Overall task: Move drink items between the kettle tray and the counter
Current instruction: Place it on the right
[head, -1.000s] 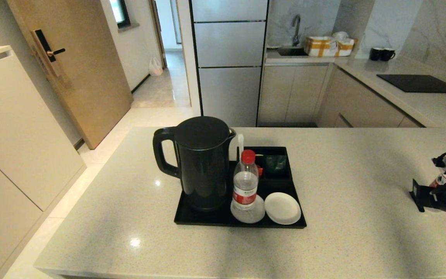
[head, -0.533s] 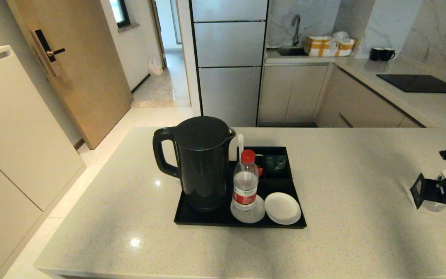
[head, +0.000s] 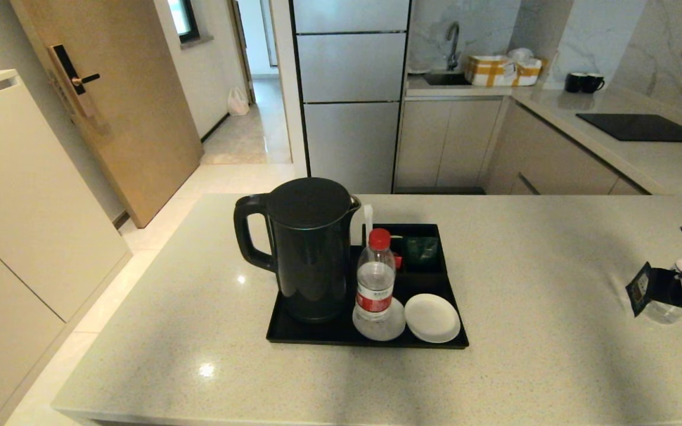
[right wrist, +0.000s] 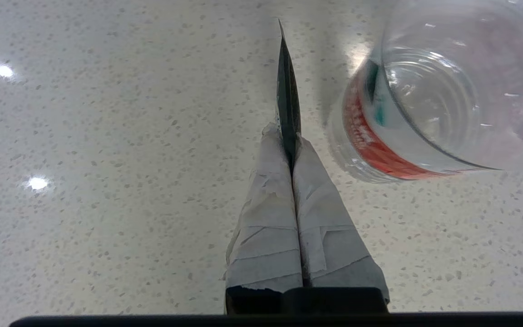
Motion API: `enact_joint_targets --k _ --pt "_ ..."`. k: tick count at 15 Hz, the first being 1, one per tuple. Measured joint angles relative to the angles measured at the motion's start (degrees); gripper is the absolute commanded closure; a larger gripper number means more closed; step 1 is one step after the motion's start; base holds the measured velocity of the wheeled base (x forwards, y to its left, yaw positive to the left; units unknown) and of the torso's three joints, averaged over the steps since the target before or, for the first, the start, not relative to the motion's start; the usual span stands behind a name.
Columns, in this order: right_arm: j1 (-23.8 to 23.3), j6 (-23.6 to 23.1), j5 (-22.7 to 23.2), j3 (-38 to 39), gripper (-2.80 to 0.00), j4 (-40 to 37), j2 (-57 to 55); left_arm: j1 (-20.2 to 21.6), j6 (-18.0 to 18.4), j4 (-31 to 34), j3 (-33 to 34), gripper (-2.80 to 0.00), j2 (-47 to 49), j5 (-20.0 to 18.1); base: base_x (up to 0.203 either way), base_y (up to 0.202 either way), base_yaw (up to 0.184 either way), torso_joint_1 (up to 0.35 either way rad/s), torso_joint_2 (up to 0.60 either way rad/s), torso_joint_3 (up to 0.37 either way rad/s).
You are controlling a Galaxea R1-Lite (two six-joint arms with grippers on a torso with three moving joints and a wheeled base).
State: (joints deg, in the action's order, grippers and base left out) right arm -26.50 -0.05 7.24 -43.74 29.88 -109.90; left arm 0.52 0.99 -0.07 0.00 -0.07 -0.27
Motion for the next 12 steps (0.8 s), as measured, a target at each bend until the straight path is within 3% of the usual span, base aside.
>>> enact_joint_targets --k 6,7,12 --pt "-0.54 0.01 0.03 0.06 0.00 0.16 -0.74 -0.01 0.00 0.00 0.00 0.00 0.00 0.00 0.000 0.000 0.000 0.000 0.00 0.000" --pt "-0.74 -0.04 0.02 0.06 -2.80 0.21 -0.89 -0.01 -0.02 0.00 0.00 0.00 0.00 0.00 0.000 0.000 0.000 0.000 0.00 0.000" --pt "-0.92 -0.01 0.01 0.05 -2.80 0.49 -1.35 0.07 -0.02 0.00 0.00 0.00 0.00 0.00 0.000 0.000 0.000 0.000 0.00 0.000"
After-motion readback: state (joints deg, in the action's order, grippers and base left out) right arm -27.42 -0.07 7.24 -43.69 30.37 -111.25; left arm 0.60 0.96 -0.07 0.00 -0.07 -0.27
